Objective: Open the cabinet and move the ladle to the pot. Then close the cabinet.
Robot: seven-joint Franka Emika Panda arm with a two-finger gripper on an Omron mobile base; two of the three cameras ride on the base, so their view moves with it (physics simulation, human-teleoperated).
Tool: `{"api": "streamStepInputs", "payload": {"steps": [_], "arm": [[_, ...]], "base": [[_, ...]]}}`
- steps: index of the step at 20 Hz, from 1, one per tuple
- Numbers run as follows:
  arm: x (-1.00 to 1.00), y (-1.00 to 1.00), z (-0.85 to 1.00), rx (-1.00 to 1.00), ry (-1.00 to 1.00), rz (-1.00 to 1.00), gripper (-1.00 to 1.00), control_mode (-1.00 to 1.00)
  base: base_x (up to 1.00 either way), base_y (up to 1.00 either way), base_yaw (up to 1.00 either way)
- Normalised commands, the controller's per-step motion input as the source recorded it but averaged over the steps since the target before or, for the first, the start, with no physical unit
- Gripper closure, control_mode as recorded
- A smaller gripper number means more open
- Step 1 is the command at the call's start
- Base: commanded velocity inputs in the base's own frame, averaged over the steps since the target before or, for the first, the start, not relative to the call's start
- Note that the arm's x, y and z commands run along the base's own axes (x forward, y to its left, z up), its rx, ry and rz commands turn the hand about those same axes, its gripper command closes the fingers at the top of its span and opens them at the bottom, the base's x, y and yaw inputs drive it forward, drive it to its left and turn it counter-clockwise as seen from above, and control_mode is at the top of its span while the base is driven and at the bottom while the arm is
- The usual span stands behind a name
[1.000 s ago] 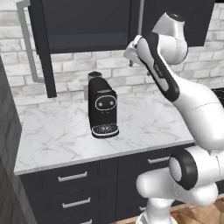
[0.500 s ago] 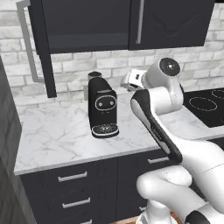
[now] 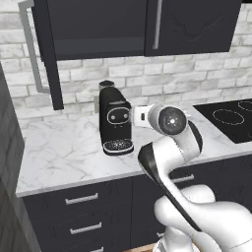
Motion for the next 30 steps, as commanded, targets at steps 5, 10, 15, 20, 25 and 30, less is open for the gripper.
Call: {"api": "streamStepInputs", "payload": {"steps": [5, 10, 15, 20, 25, 30], "arm": [[-0.70, 0.15, 0.00, -0.46, -0.36, 0.12, -1.00, -1.00], [-0.24, 0.07, -0.18, -0.23, -0.07, 0.09, -1.00, -1.00], [-0.61, 0.40, -0.11, -0.27, -0.14, 0.00, -1.00, -1.00], [-0.52, 0.67, -0.02, -0.32, -0.19, 0.00, -1.00, -1.00], [-0.20, 0.64, 0.28, -0.33, -0.16, 0.00, -1.00, -1.00], [-0.03, 0.73, 0.37, -0.36, -0.05, 0.00, -1.00, -1.00]], "base": [[0.00, 0.00, 0.00], [0.00, 0.00, 0.00], [0.00, 0.00, 0.00], [0.00, 0.00, 0.00], [0.00, 0.00, 0.00], [0.00, 0.00, 0.00]]}}
